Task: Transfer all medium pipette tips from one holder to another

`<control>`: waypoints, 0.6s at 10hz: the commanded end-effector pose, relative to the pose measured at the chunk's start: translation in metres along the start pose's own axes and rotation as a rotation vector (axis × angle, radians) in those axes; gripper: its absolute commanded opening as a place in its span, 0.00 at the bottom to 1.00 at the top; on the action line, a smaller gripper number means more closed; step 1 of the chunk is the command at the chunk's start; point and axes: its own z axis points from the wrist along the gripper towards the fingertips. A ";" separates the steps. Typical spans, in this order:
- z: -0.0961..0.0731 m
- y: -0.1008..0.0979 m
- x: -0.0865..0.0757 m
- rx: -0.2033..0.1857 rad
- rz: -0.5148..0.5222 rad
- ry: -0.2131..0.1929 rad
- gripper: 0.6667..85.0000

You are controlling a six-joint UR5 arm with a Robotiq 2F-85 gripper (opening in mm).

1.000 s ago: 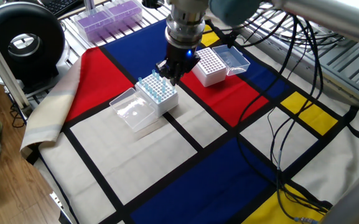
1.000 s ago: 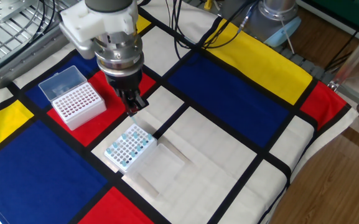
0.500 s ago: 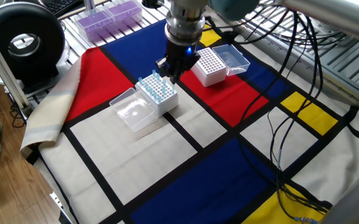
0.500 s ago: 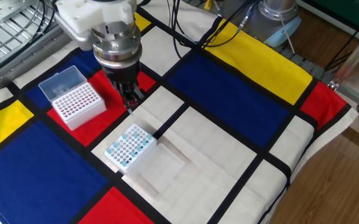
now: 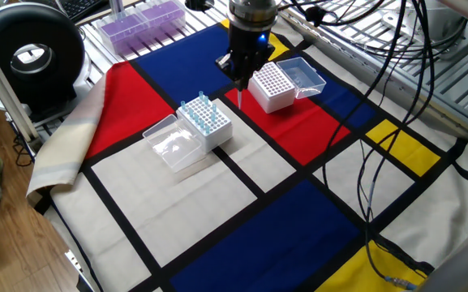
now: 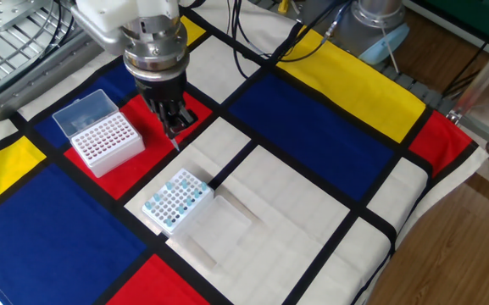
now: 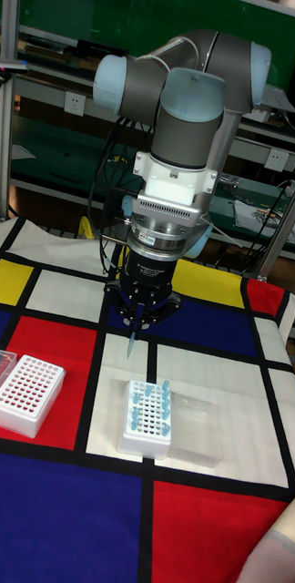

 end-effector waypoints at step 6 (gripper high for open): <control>0.003 0.010 -0.007 -0.047 0.177 -0.026 0.00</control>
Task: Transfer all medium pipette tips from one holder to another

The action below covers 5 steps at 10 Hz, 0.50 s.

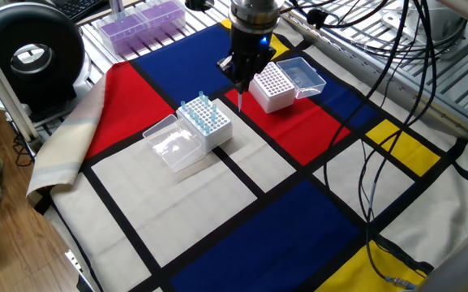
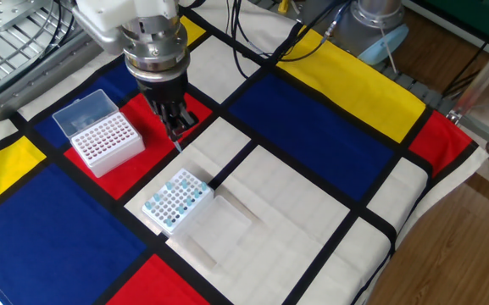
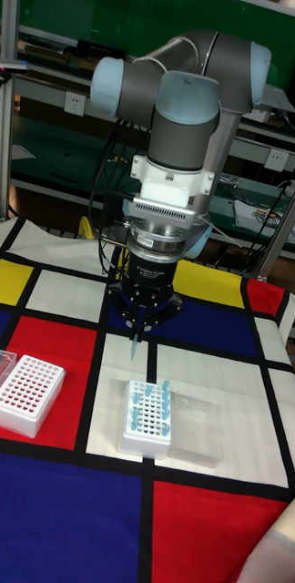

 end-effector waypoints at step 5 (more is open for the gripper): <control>-0.002 -0.020 -0.018 0.070 0.163 -0.075 0.00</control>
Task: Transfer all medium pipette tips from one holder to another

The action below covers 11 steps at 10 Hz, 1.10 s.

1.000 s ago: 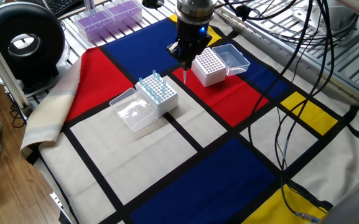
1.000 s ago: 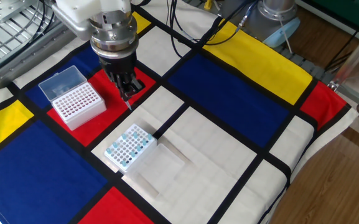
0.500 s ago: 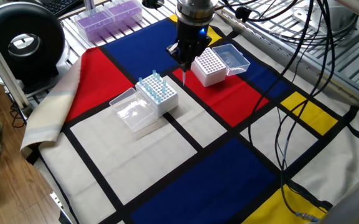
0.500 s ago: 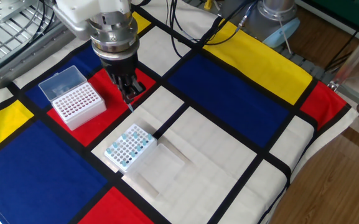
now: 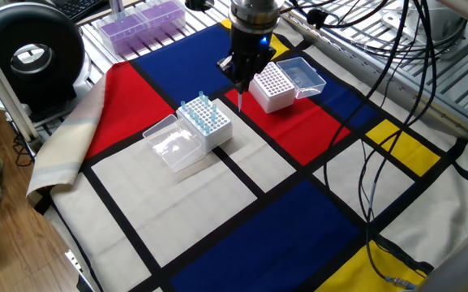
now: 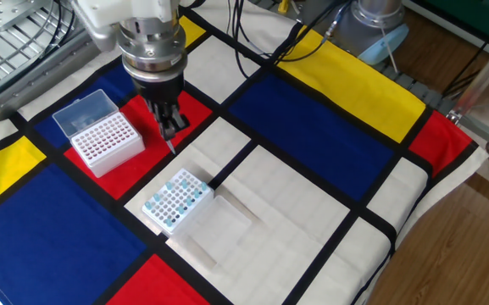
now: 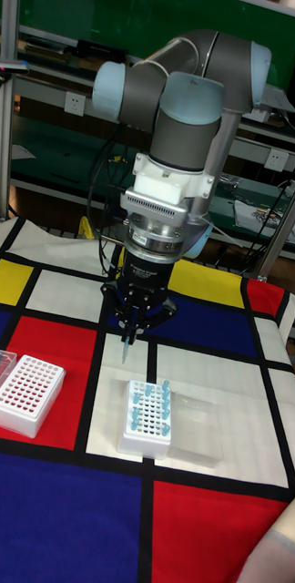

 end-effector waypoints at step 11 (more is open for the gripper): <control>-0.020 -0.127 -0.024 -0.002 -0.181 0.023 0.00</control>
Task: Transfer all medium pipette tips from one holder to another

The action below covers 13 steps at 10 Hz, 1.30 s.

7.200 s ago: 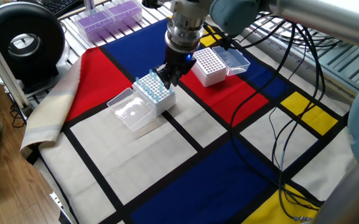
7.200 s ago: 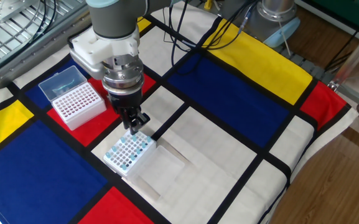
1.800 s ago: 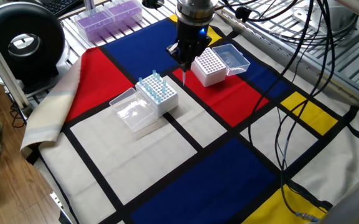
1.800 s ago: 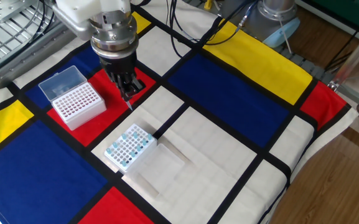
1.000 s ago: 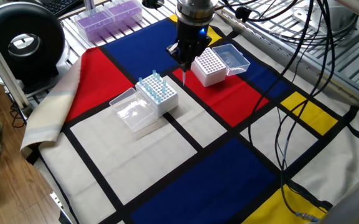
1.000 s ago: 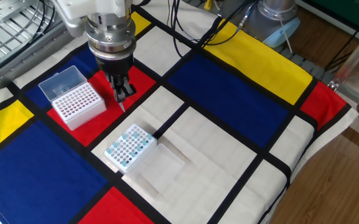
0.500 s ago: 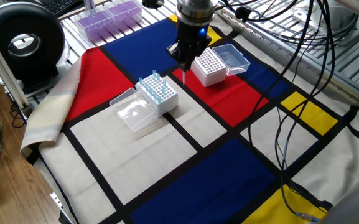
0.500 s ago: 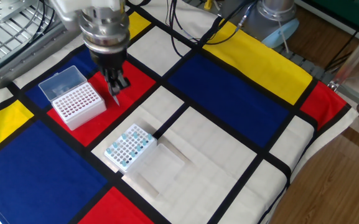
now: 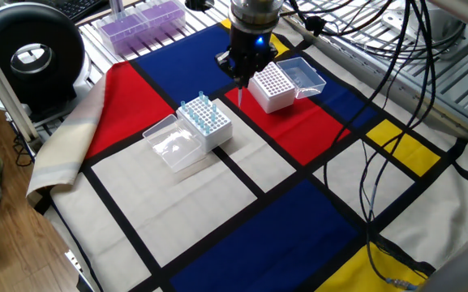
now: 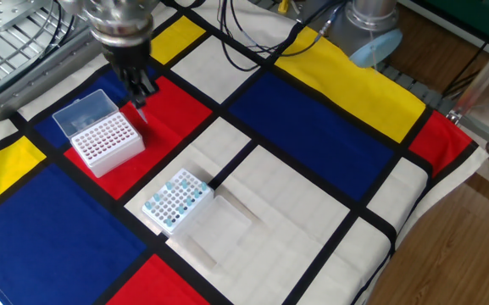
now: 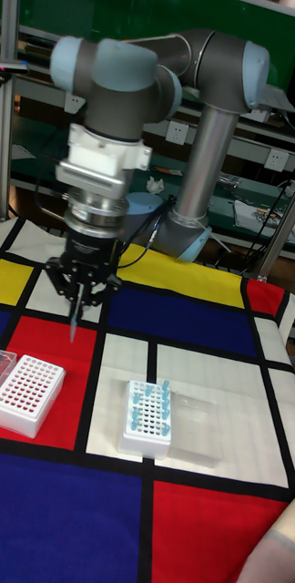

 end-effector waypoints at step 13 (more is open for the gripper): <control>0.042 -0.068 -0.020 -0.050 -0.160 -0.050 0.00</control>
